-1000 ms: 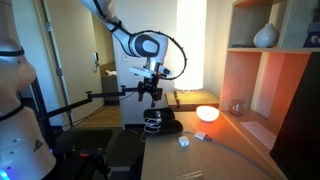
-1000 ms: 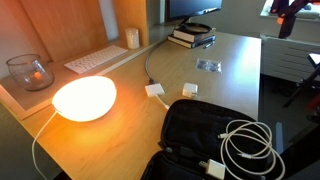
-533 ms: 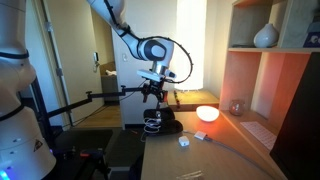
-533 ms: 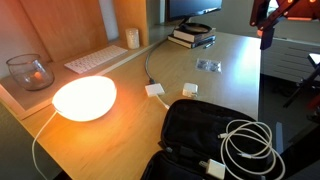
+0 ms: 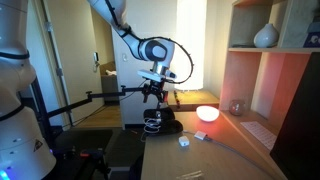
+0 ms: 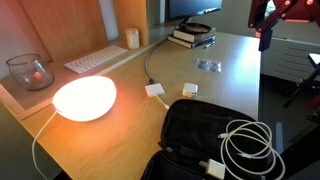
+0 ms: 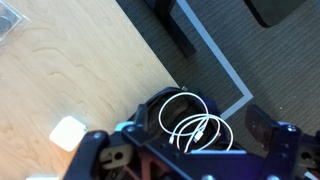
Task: Put the cord on the right side of the desk
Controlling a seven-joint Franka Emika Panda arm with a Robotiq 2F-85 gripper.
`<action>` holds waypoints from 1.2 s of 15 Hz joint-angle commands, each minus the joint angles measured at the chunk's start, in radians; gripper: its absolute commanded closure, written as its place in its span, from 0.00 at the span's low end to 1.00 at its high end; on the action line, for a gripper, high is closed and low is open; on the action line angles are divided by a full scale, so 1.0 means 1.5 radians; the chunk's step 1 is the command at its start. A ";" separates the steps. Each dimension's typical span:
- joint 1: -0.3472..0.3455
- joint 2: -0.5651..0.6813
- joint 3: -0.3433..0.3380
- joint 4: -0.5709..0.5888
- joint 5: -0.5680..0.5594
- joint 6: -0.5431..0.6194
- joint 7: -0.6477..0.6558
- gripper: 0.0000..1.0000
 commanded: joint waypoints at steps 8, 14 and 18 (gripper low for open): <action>0.001 0.134 0.032 0.062 0.016 0.034 -0.062 0.00; -0.001 0.223 0.067 0.111 0.013 0.057 -0.132 0.00; -0.003 0.260 0.077 0.132 0.012 0.057 -0.152 0.00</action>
